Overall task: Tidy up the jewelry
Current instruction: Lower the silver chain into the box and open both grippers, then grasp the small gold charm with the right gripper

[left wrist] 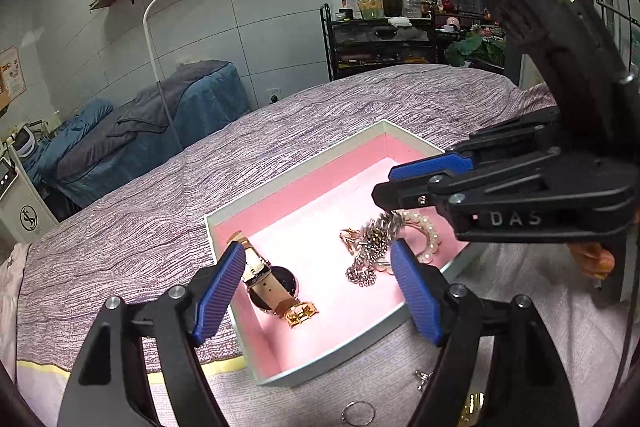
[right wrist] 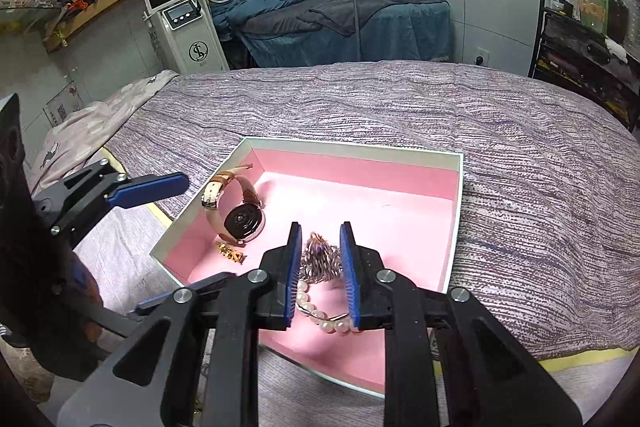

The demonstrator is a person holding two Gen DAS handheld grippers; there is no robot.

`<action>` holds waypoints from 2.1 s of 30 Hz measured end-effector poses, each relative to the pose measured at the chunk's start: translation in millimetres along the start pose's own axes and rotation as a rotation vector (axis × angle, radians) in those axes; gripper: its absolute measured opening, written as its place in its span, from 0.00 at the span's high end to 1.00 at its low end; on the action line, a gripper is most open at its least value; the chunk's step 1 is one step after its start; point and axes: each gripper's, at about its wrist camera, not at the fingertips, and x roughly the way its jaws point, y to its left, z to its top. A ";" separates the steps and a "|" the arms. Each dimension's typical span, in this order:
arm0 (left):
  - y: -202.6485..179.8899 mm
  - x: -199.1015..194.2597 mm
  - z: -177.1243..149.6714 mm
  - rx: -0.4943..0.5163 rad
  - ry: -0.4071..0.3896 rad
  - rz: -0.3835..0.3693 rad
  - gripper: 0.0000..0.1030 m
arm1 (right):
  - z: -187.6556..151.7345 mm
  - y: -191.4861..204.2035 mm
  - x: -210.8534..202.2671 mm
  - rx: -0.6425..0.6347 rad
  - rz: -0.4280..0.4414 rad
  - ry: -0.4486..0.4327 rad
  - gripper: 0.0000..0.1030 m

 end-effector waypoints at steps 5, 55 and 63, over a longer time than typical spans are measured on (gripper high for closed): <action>2.9 -19.2 -12.3 -0.027 -0.015 0.037 0.18 | -1.5 -0.6 -4.2 0.017 -0.017 -0.027 0.52; -42.3 -73.7 -117.8 -0.184 0.062 -0.120 0.56 | -123.0 90.9 -31.3 -0.314 0.070 0.156 0.79; -45.2 -65.8 -113.1 -0.197 0.069 -0.137 0.65 | -123.0 90.2 -31.1 -0.301 0.077 0.152 0.86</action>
